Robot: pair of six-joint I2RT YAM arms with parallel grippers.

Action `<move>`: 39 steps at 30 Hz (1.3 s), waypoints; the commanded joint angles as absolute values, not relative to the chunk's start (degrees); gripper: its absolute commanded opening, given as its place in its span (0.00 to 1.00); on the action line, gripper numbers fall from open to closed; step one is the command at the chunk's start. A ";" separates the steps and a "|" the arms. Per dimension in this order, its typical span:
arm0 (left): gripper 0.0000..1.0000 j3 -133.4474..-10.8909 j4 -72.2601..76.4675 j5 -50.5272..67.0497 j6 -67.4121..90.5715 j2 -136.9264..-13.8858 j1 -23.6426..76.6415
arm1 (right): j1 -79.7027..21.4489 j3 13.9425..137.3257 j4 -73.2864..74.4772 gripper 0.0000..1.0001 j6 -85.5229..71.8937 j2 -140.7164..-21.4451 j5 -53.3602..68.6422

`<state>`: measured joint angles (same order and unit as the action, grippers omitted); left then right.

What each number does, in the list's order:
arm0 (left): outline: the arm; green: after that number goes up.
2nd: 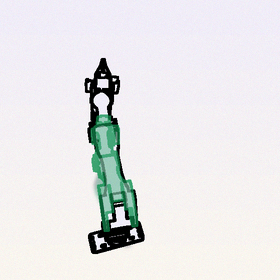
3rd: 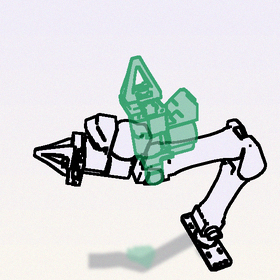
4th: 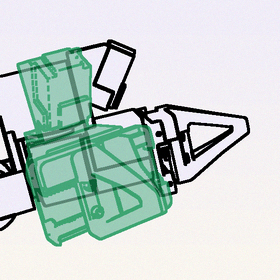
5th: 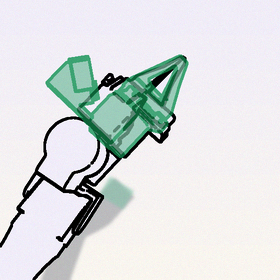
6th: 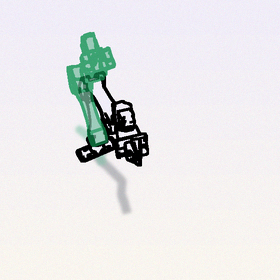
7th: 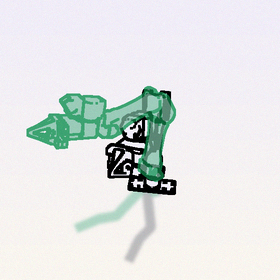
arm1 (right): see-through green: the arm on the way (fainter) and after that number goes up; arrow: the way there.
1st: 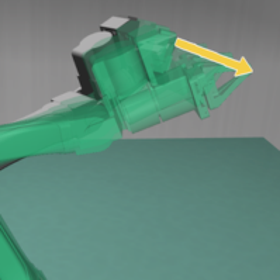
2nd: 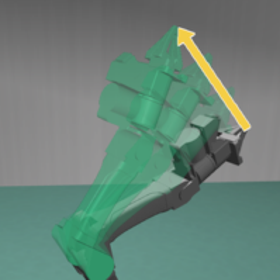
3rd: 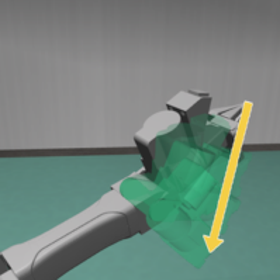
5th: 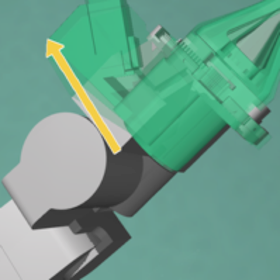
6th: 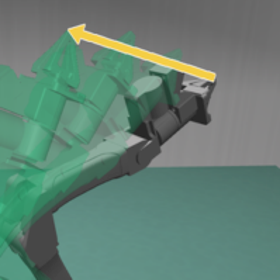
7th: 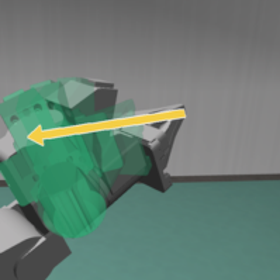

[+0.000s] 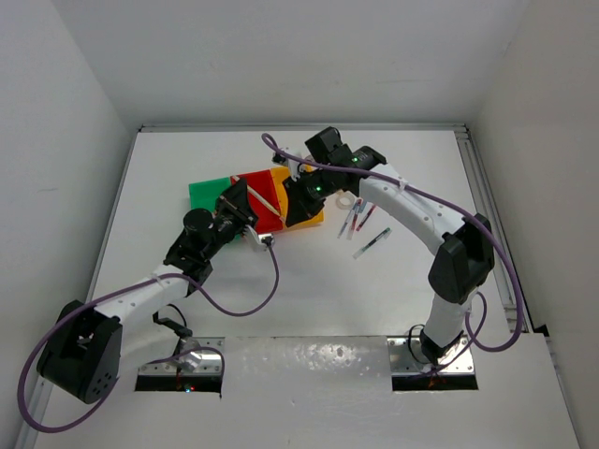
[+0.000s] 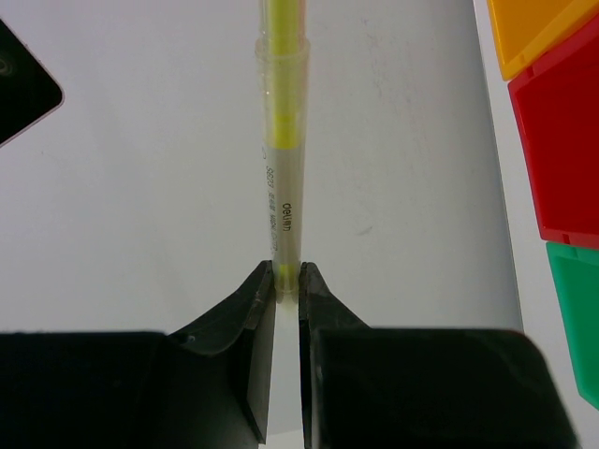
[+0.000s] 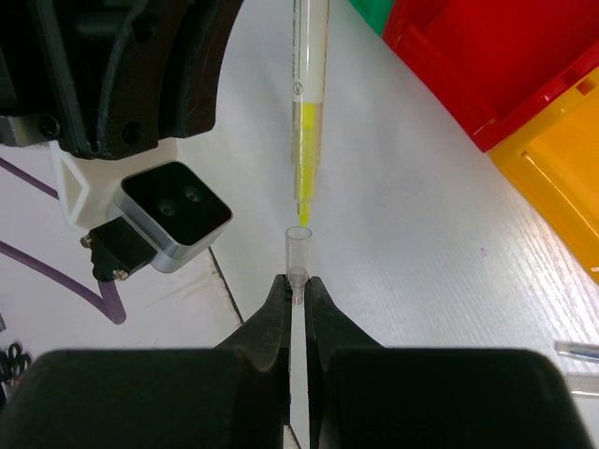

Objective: Sort the stationery into containers
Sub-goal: Close the pen cap on the pen.

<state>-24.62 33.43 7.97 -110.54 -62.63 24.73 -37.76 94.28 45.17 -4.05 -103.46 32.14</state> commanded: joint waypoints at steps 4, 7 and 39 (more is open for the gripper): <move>0.00 -24.43 34.72 9.14 -110.48 -61.43 25.66 | -38.23 97.82 43.68 0.00 -3.16 -102.66 32.61; 0.00 -24.43 34.80 9.23 -110.30 -61.61 25.93 | -38.23 98.09 43.51 0.00 -3.25 -103.09 32.69; 0.00 -23.73 36.12 9.23 -110.39 -61.08 26.54 | -38.14 100.19 44.82 0.00 -3.25 -105.82 32.70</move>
<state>-24.25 33.61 6.90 -110.56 -62.61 25.15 -37.76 97.34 47.27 -4.05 -105.56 32.18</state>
